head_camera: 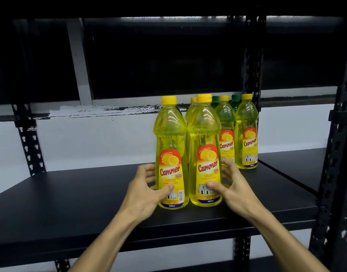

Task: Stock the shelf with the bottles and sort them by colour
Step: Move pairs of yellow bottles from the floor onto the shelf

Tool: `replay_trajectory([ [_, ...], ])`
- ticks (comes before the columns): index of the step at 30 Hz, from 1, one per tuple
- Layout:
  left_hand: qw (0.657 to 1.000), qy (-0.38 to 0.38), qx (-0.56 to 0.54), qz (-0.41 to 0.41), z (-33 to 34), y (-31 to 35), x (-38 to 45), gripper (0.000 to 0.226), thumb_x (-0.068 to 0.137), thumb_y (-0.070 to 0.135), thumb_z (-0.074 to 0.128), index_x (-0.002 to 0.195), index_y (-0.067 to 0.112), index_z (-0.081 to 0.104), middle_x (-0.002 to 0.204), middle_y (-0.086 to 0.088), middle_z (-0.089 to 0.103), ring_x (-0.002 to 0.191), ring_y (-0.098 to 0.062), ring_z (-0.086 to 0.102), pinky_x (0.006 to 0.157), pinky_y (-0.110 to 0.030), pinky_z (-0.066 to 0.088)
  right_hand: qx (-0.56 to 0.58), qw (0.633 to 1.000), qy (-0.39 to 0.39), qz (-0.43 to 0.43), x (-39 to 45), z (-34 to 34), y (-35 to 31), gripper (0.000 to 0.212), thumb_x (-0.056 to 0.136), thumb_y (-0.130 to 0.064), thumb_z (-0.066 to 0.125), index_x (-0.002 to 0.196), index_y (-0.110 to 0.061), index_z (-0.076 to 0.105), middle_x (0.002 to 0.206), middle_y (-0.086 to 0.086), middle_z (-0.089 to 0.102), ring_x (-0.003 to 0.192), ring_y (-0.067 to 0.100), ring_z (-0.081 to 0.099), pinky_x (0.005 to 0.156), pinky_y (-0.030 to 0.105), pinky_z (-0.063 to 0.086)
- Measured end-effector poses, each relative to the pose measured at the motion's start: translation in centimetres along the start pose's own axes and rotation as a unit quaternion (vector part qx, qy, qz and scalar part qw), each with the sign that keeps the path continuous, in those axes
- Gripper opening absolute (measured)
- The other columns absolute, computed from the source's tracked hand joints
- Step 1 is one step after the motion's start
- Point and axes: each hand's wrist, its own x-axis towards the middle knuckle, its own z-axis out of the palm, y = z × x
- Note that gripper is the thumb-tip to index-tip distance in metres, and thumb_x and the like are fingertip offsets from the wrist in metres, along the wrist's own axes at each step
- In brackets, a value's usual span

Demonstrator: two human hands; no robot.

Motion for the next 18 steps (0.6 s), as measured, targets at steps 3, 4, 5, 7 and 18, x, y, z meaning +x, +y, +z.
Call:
replay_trajectory([
  [3,1.0,-0.012,0.019,-0.005,-0.1,-0.2,-0.2,0.064,0.075,0.029,0.083,0.123,0.036,0.042,0.117,0.021,0.055,0.113,0.0,0.055,0.081,-0.014,0.049,0.002,1.0,-0.004,0.009,-0.6,0.4,0.1,0.08,0.085,-0.023,0.071,0.149,-0.032,0.023,0.142,-0.009,0.041,0.131,0.01,0.04,0.103,0.03,0.04],
  [4,0.999,-0.011,0.041,-0.009,0.0,-0.2,-0.4,0.068,0.073,0.035,0.084,0.125,0.039,0.041,0.119,0.022,0.054,0.115,-0.001,0.054,0.082,-0.015,0.046,-0.01,1.0,0.01,0.013,-0.7,0.6,0.1,0.084,0.084,-0.027,0.073,0.15,-0.033,0.022,0.146,-0.008,0.037,0.135,0.012,0.038,0.106,0.033,0.038],
  [5,0.998,-0.006,0.066,-0.016,0.2,-0.2,-0.6,0.075,0.069,0.042,0.085,0.128,0.041,0.039,0.121,0.022,0.052,0.115,-0.001,0.053,0.084,-0.017,0.045,-0.034,0.999,0.029,0.02,-0.8,0.8,0.1,0.09,0.081,-0.033,0.076,0.151,-0.034,0.019,0.149,-0.007,0.031,0.137,0.014,0.035,0.109,0.038,0.037],
  [7,0.993,0.019,0.114,-0.023,1.0,-0.1,-0.8,0.091,0.06,0.056,0.086,0.134,0.042,0.033,0.123,0.017,0.051,0.112,-0.005,0.054,0.087,-0.025,0.048,-0.094,0.993,0.069,0.029,-0.8,1.4,-0.1,0.103,0.074,-0.043,0.08,0.152,-0.033,0.014,0.148,-0.003,0.025,0.136,0.019,0.033,0.108,0.042,0.039],
  [18,0.967,0.099,0.231,-0.048,4.6,0.2,1.9,0.082,0.061,0.051,0.087,0.118,0.023,0.034,0.114,0.001,0.055,0.102,-0.022,0.061,0.083,-0.038,0.055,-0.18,0.973,0.137,0.048,2.6,2.8,-0.6,0.099,0.073,-0.028,0.083,0.149,-0.023,0.021,0.144,0.001,0.041,0.133,0.024,0.041,0.102,0.047,0.042],
])
